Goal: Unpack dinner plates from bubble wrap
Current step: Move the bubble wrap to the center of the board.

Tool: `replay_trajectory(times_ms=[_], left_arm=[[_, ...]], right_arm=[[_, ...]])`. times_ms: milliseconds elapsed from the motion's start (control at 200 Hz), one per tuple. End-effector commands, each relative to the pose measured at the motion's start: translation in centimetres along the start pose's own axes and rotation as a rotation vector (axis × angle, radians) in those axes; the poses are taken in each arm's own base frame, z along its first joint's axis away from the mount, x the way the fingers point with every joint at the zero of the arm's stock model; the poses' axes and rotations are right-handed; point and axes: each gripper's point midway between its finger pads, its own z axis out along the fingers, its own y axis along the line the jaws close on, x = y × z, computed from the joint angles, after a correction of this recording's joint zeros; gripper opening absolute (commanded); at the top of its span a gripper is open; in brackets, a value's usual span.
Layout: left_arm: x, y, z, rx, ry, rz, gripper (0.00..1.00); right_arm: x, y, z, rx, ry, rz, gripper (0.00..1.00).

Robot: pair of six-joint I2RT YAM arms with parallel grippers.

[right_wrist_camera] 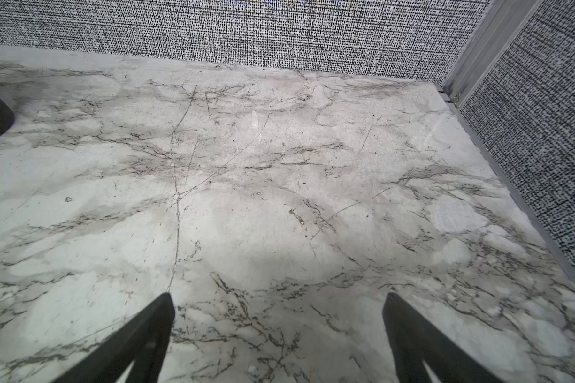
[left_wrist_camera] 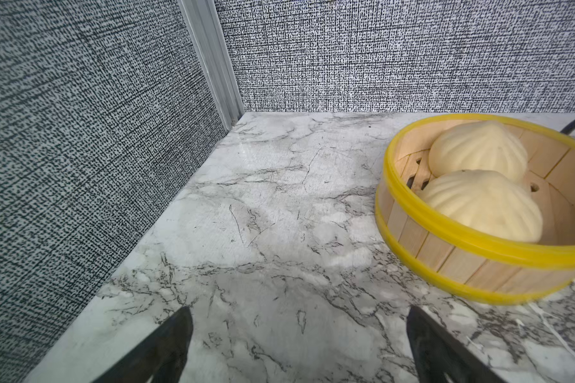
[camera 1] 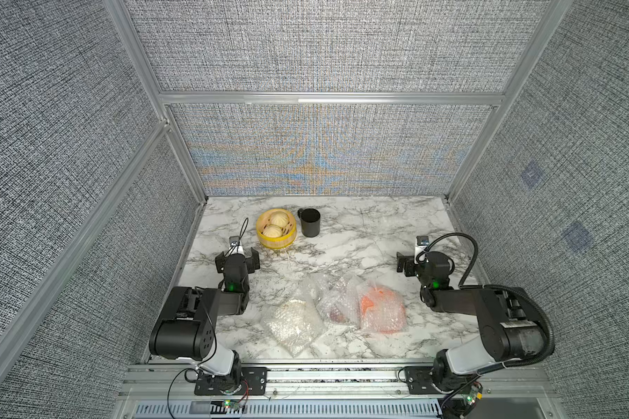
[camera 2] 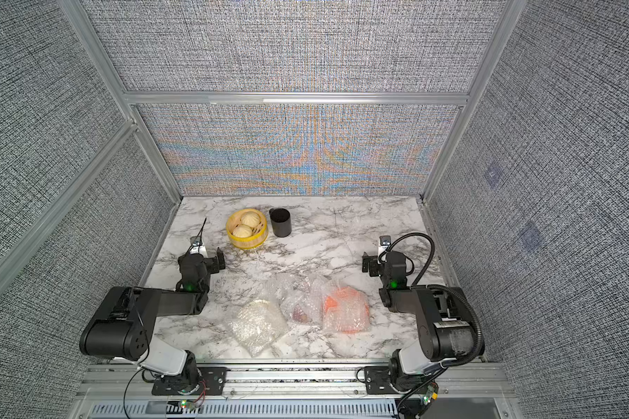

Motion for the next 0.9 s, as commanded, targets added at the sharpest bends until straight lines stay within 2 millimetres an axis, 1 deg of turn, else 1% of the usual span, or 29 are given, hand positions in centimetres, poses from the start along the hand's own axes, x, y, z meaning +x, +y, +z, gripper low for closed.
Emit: replay_trajectory(times_ms=[0, 736, 806, 831, 861, 896], left_arm=[[-0.8, -0.1, -0.1, 0.008, -0.031, -0.007, 0.99], [-0.8, -0.1, 0.0, 0.006, -0.031, -0.006, 0.99], [-1.1, -0.3, -0.3, 0.019, -0.048, 0.008, 1.0], [-1.6, -0.3, -0.6, 0.015, -0.063, 0.012, 0.99], [-1.5, -0.6, -0.9, 0.036, -0.051, 0.014, 0.99], [-1.9, -0.8, -1.5, 0.06, -0.064, 0.032, 1.0]], right_arm=[[-0.4, -0.1, 0.0, 0.008, -0.011, 0.006, 0.99], [-0.3, -0.2, 0.0, 0.008, -0.006, 0.009, 0.99], [-0.9, -0.6, -0.3, 0.03, -0.02, 0.016, 0.99], [-1.7, -0.7, -0.6, 0.038, -0.028, 0.012, 0.99], [-2.3, -0.9, -0.9, 0.052, -0.024, 0.016, 0.99], [-3.2, -1.0, -1.3, 0.061, -0.007, 0.012, 0.99]])
